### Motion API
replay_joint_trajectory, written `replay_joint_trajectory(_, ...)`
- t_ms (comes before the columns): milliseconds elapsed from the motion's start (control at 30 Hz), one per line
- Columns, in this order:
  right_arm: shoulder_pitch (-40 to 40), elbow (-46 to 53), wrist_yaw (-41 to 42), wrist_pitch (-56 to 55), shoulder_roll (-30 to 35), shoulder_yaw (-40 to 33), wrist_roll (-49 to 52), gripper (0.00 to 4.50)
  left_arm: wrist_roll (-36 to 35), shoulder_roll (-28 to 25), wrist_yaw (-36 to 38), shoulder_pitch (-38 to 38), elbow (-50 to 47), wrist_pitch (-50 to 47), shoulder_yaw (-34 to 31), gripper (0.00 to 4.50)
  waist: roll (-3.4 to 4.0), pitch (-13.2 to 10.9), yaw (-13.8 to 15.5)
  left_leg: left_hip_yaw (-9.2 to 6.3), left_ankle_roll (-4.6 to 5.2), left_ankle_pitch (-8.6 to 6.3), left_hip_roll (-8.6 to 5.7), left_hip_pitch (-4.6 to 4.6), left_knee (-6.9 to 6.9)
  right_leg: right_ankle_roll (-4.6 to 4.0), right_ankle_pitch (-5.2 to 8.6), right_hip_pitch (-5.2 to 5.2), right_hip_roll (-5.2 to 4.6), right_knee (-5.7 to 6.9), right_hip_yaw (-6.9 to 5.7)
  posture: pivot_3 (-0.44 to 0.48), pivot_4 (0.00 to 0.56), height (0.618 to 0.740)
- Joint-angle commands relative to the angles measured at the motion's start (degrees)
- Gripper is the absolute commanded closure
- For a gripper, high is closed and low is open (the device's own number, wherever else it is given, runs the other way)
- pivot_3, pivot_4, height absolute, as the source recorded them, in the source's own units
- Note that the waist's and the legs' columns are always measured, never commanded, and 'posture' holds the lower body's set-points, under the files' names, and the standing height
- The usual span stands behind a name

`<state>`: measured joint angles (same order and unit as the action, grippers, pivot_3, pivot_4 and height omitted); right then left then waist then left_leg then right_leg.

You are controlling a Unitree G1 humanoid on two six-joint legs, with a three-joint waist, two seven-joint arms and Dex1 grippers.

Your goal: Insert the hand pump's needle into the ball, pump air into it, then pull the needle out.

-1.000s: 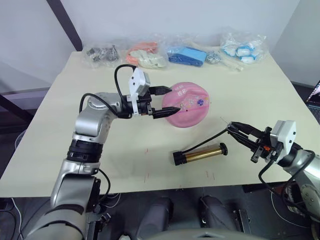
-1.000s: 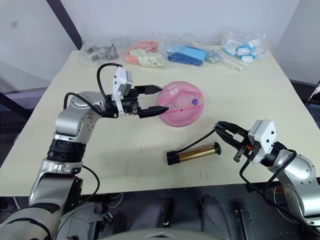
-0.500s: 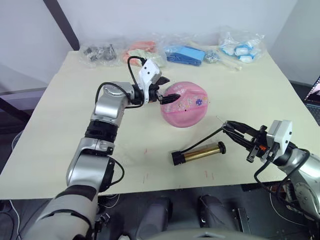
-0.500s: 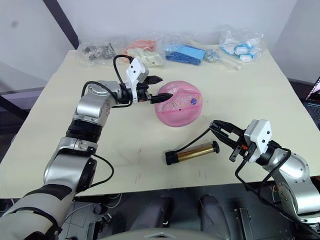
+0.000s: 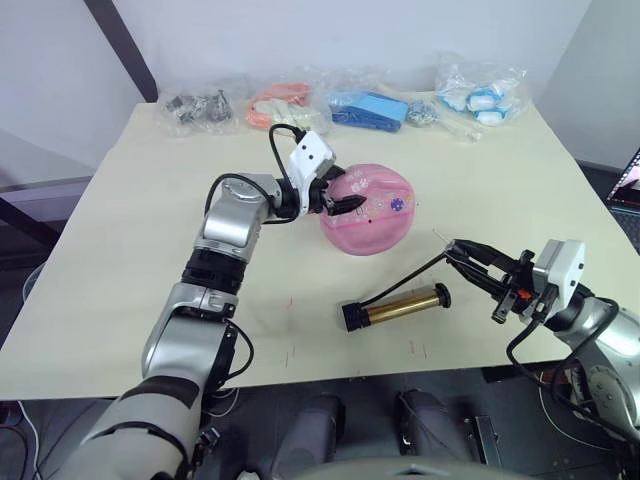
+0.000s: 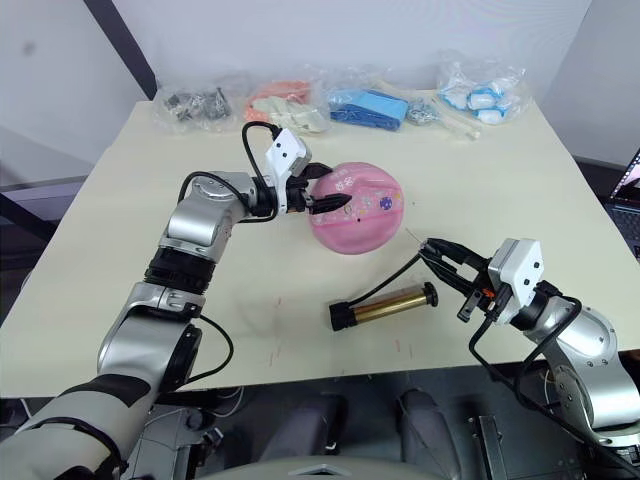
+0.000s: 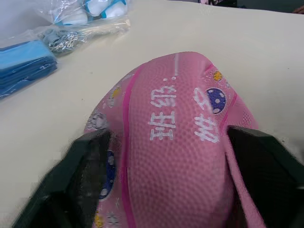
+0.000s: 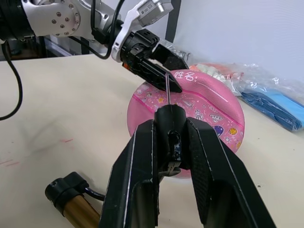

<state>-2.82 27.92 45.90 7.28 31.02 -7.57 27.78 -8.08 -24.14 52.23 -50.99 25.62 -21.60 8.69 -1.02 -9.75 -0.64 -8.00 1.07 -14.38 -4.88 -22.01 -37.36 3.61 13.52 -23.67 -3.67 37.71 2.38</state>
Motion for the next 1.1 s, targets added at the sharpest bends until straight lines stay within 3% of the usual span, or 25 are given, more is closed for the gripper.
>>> replay_joint_trajectory(33, 0.85, 0.85, 0.15, -0.80, -0.21, 0.01, 0.86, 4.15, 0.22, 0.02, 0.01, 0.76, -1.23, 0.70, -0.49, 2.17, 0.00, 0.00, 0.02, 0.00, 0.00, 0.00, 0.00, 0.00, 0.00, 0.00, 0.00, 0.00, 0.00, 0.00, 0.00, 0.000, 0.150, 0.740)
replay_joint_trajectory(200, 0.76, 1.45, -0.42, -0.17, -0.41, 0.61, 0.89, 4.15, 0.57, 0.12, -0.57, 0.99, -0.63, 1.64, -0.41, 3.99, 0.00, 0.00, -0.04, 0.01, 0.00, 0.00, 0.00, -0.01, 0.00, 0.00, 0.00, 0.00, -0.01, -0.01, 0.00, 0.000, 0.150, 0.740)
replay_joint_trajectory(267, 0.69, 1.91, -0.88, 0.26, -0.50, 1.05, 0.68, 4.15, 0.64, 0.16, -0.68, 1.12, -0.50, 1.91, -0.43, 4.38, -0.01, -0.01, -0.05, 0.00, 0.00, 0.00, 0.00, -0.02, 0.00, 0.00, 0.00, -0.01, 0.00, -0.01, 0.00, 0.000, 0.150, 0.740)
replay_joint_trajectory(467, 0.81, 3.92, -3.71, 5.71, -0.11, 2.38, 1.83, 4.15, 0.57, 0.56, -1.36, 1.36, -0.57, 2.31, -0.50, 4.38, -0.01, -0.01, -0.08, 0.01, 0.01, -0.01, 0.00, -0.01, 0.00, 0.00, 0.00, -0.01, -0.01, 0.01, 0.00, 0.000, 0.150, 0.740)
replay_joint_trajectory(733, 5.73, 7.72, -12.45, 24.54, 1.59, 4.09, 5.77, 4.15, 0.61, 0.97, -1.52, 1.83, -1.16, 2.54, -0.21, 4.38, -0.01, 0.00, -0.04, -0.01, 0.03, -0.01, 0.00, -0.01, -0.01, -0.01, -0.01, -0.02, -0.02, 0.05, 0.00, 0.000, 0.150, 0.740)
replay_joint_trajectory(933, 15.44, 8.86, -17.02, 42.33, 4.41, 4.68, 12.68, 4.15, 1.35, 1.21, -1.53, 2.46, -2.11, 3.13, 0.54, 4.38, -0.01, 0.00, -0.02, 0.00, 0.04, -0.03, -0.01, -0.01, -0.03, -0.02, -0.02, -0.02, -0.04, 0.05, 0.01, 0.000, 0.150, 0.740)
replay_joint_trajectory(1100, 26.75, 4.18, -19.34, 56.65, 5.75, 6.09, 16.51, 4.15, 1.99, 1.41, -1.42, 2.70, -2.16, 3.79, 0.79, 4.38, -0.02, 0.00, -0.09, -0.03, 0.12, -0.07, -0.01, -0.03, -0.03, -0.02, -0.02, -0.02, -0.05, 0.03, -0.03, 0.000, 0.150, 0.740)
